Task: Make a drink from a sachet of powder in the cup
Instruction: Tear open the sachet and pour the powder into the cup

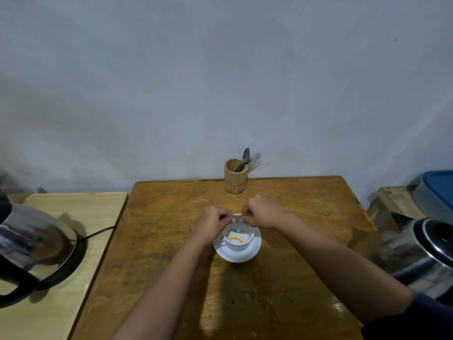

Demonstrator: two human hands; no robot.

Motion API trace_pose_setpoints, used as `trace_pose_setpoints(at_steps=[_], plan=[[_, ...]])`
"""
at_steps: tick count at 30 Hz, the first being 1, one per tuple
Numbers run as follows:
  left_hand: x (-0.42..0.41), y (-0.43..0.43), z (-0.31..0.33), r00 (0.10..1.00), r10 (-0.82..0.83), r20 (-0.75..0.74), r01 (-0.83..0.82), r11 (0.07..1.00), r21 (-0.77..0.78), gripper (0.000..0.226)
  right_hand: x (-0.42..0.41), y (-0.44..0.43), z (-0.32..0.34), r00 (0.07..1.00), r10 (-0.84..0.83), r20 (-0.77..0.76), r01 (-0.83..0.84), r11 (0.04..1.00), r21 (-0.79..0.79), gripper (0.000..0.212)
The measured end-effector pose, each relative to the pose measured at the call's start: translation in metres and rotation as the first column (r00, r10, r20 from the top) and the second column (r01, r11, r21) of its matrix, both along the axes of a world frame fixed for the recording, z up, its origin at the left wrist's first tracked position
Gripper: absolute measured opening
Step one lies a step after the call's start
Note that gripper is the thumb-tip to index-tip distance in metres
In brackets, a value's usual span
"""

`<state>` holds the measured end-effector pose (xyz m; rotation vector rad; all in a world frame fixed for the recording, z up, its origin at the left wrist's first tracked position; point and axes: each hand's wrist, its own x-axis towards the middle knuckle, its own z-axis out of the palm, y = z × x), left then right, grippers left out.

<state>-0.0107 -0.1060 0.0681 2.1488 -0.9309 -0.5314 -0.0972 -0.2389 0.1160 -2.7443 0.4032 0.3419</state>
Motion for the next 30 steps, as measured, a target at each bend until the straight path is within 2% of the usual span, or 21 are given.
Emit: trace_pose_setpoints(at_steps=[12, 15, 17, 19, 21, 24, 27, 30], plan=[[0.000, 0.001, 0.001, 0.997, 0.069, -0.018, -0.069, 0.998, 0.002, 0.015, 0.006, 0.004, 0.012, 0.998, 0.062, -0.006, -0.062, 0.995, -0.075, 0.015], [0.002, 0.010, 0.002, 0.985, 0.120, -0.122, -0.130, 0.988, -0.079, 0.010, 0.009, 0.006, 0.014, 0.999, 0.044, 0.022, -0.043, 0.998, -0.037, 0.017], [0.006, 0.020, 0.001, 0.962, 0.158, -0.221, -0.188, 0.974, -0.123, 0.005, 0.013, 0.011, 0.013, 0.998, 0.032, 0.047, -0.033, 0.999, 0.017, 0.025], [0.011, 0.033, 0.000, 0.945, 0.191, -0.264, -0.232, 0.964, -0.131, 0.013, 0.021, 0.022, 0.012, 0.997, 0.024, 0.072, -0.030, 0.996, 0.089, 0.038], [0.015, 0.049, -0.002, 0.932, 0.237, -0.272, -0.282, 0.949, -0.139, 0.020, 0.032, 0.036, 0.007, 0.997, 0.023, 0.070, -0.032, 0.990, 0.138, 0.041], [0.016, 0.083, -0.006, 0.905, 0.337, -0.260, -0.381, 0.913, -0.143, 0.030, 0.047, 0.065, -0.007, 0.997, 0.045, 0.067, -0.058, 0.978, 0.202, 0.036], [0.015, 0.120, -0.024, 0.839, 0.471, -0.274, -0.512, 0.853, -0.100, 0.034, 0.059, 0.103, -0.031, 0.994, 0.113, 0.006, -0.110, 0.955, 0.276, 0.023], [0.003, 0.138, -0.043, 0.812, 0.506, -0.290, -0.530, 0.848, -0.004, 0.034, 0.053, 0.121, -0.056, 0.996, 0.090, -0.029, -0.078, 0.958, 0.277, 0.015]])
